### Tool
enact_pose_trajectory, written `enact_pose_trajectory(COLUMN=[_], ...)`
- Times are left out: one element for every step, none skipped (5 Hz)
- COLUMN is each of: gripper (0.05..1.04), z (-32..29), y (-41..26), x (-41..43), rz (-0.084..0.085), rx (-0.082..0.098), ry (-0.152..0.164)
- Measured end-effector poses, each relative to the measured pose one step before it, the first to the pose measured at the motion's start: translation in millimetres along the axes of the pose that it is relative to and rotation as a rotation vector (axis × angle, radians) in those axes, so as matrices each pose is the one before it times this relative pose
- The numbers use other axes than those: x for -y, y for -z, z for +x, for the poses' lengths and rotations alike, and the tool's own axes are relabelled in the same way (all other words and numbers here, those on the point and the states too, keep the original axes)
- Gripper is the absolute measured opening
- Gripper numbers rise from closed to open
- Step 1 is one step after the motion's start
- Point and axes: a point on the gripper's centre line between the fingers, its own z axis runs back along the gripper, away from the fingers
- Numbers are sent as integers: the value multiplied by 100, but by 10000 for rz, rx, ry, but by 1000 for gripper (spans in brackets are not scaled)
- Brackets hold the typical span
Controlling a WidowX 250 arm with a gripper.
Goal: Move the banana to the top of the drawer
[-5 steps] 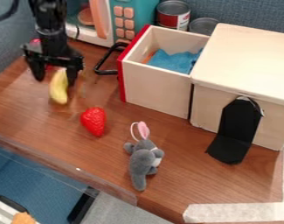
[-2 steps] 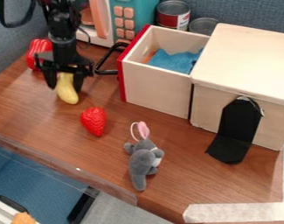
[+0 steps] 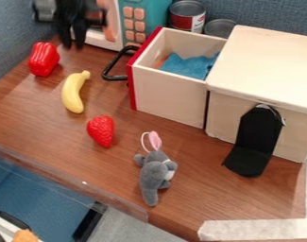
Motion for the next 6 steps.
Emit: enact_pose_trajectory(gripper=[87, 245, 522, 835, 1010, 1007], z=[-269, -1177, 73, -39, 337, -106], y=[-2561, 2674, 3938, 2997, 1708, 1318], x=[3045, -3025, -3049, -754, -125, -76], rz=[-595, -332, 388, 36, -176, 142], rx=[-386, -353, -232, 384, 144, -216], ry=[91, -1281, -274, 360, 142, 93])
